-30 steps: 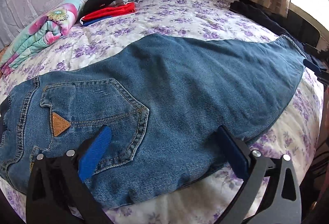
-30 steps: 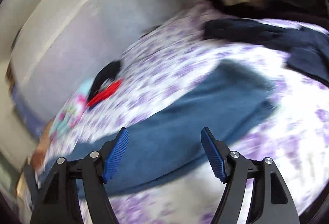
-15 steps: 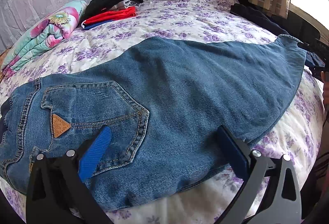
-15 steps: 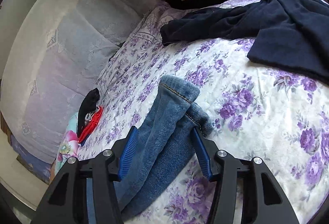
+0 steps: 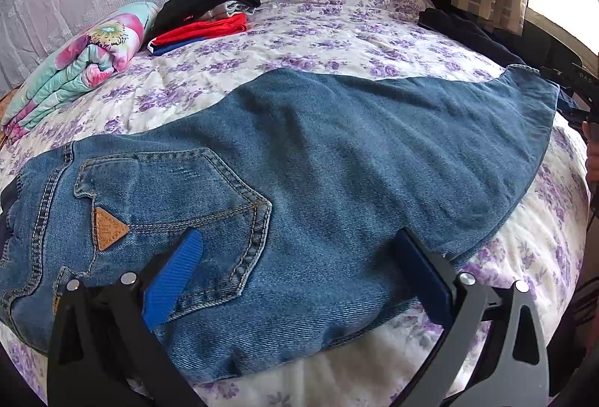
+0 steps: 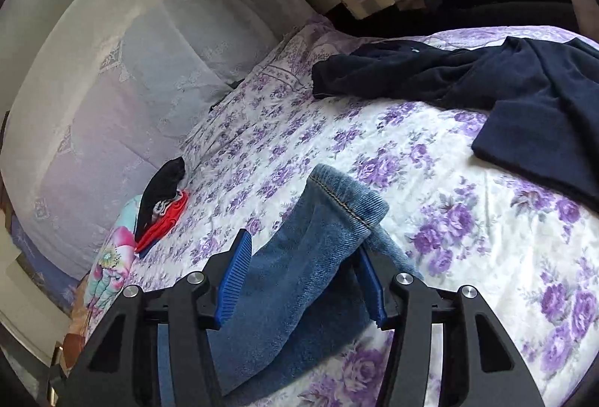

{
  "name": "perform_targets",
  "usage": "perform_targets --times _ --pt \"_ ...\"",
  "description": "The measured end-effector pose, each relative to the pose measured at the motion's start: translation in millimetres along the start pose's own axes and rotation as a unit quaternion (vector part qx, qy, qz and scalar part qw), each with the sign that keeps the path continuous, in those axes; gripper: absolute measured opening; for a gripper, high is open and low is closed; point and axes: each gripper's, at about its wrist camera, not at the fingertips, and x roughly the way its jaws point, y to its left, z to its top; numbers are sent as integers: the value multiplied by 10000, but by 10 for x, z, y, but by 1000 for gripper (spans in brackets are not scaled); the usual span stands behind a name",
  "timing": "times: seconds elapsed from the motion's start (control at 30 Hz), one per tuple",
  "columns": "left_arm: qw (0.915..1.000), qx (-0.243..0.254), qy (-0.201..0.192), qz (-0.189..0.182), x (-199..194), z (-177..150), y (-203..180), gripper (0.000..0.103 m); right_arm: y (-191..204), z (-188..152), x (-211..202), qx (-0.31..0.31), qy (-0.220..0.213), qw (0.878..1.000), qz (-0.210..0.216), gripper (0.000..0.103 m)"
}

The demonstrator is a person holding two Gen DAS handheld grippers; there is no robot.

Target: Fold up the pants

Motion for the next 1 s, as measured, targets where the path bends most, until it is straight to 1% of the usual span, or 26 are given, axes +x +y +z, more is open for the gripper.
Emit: perform_targets --times 0.03,0.07,0.1,0.13,0.17,0.2,0.23,0.27,0.3,0.37,0.4,0.43,0.5,0.57,0.6,0.63,0.7,0.77,0.8,0.87,0.93,1.0 --pt "10000 0 -1 -1 0 0 0 99 -33 10 99 6 211 9997 -81 54" --pt "10000 0 0 0 0 -1 0 99 -93 8 185 136 383 9991 -145 43" --pt "10000 -2 -3 -4 -2 -3 0 99 -115 15 194 154 403 9988 -246 24" --pt "10000 -6 -5 -7 -2 -3 0 99 -96 39 149 0 363 9990 -273 15" --pt "10000 -3 -3 -2 0 -2 -1 99 -87 55 77 -83 274 9995 -91 8" --pt "10000 2 -2 3 0 -3 1 99 -89 57 -6 -85 179 9998 -20 8" --pt "10000 6 -5 -2 0 -5 -1 99 -109 36 -57 -109 88 9999 -41 8" --pt "10000 4 -4 -5 1 -3 2 99 -148 3 -31 -144 134 9998 -101 8" --pt "10000 11 -10 -22 2 2 0 99 -237 -49 57 -75 294 9993 -215 7" --pt "10000 15 -7 -24 1 6 -8 99 -391 -83 113 316 440 9985 -74 8" --pt "10000 9 -9 -28 -1 6 -8 99 -346 -49 78 240 482 9985 -129 17" --pt "10000 7 -15 -29 0 5 -4 99 -291 -25 29 162 453 9985 -269 22" --pt "10000 -11 -31 -56 -2 11 -6 99 -179 -9 -146 41 212 9980 -602 46" --pt "10000 -10 -34 -56 -1 22 -20 99 -18 -17 -362 -230 -190 9956 -888 49" --pt "10000 -10 -35 -53 -10 12 -5 99 95 -33 -448 -422 -377 9939 -948 50" --pt "10000 -7 -33 -44 -10 9 -7 99 225 -53 -490 -644 -476 9924 -938 51" --pt "10000 -12 -33 -41 -13 7 -14 99 519 -91 -445 -1198 -450 9880 -863 56" --pt "10000 -11 -36 -38 -13 8 -16 99 875 -198 -261 -1991 -206 9770 -741 56" --pt "10000 -10 -35 -38 -12 8 -10 99 1043 -277 -141 -2352 -11 9702 -584 56" --pt "10000 -11 -39 -41 -12 8 -9 99 1324 -453 108 -2881 492 9562 -143 56" --pt "10000 -18 -51 -38 -16 -3 -2 99 1574 -631 326 -3324 946 9381 233 56" --pt "10000 -20 -55 -44 -17 -3 -2 99 1779 -834 517 -3722 1415 9155 570 55"
